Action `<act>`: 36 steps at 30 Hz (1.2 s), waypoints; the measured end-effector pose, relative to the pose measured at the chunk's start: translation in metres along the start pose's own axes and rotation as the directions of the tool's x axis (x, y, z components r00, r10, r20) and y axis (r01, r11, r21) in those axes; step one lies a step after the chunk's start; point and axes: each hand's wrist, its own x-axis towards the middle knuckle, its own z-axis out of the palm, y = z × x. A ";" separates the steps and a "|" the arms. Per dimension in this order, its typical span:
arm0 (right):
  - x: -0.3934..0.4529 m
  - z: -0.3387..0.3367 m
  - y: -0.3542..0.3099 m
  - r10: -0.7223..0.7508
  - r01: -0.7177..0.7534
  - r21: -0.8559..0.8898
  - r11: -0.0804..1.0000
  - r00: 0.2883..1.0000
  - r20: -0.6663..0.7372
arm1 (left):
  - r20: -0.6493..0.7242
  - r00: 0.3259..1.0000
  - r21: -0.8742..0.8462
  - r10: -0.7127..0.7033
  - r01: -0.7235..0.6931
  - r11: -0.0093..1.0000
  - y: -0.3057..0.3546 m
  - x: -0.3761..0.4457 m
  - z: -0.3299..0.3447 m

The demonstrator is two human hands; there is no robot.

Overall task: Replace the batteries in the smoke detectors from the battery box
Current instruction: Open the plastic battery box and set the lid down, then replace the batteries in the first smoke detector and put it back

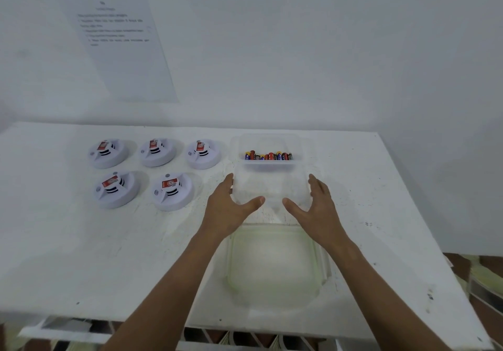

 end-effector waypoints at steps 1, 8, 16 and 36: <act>-0.001 -0.001 -0.003 -0.015 0.015 -0.027 1.000 1.000 -0.007 | -0.013 1.000 -0.013 0.006 -0.006 1.000 0.002 -0.001 -0.003; 0.008 0.022 -0.058 -0.210 0.210 -0.053 0.976 0.978 0.018 | -0.082 0.988 0.107 0.133 -0.124 0.986 0.007 0.004 -0.064; 0.023 0.116 -0.122 -0.256 0.288 -0.050 0.956 0.907 0.333 | 0.009 0.999 0.306 0.031 -0.033 0.951 -0.047 0.027 -0.156; 0.059 0.198 -0.121 -0.208 0.299 -0.150 0.942 0.875 0.436 | 0.321 0.936 0.080 0.144 -0.179 0.981 -0.122 0.066 -0.180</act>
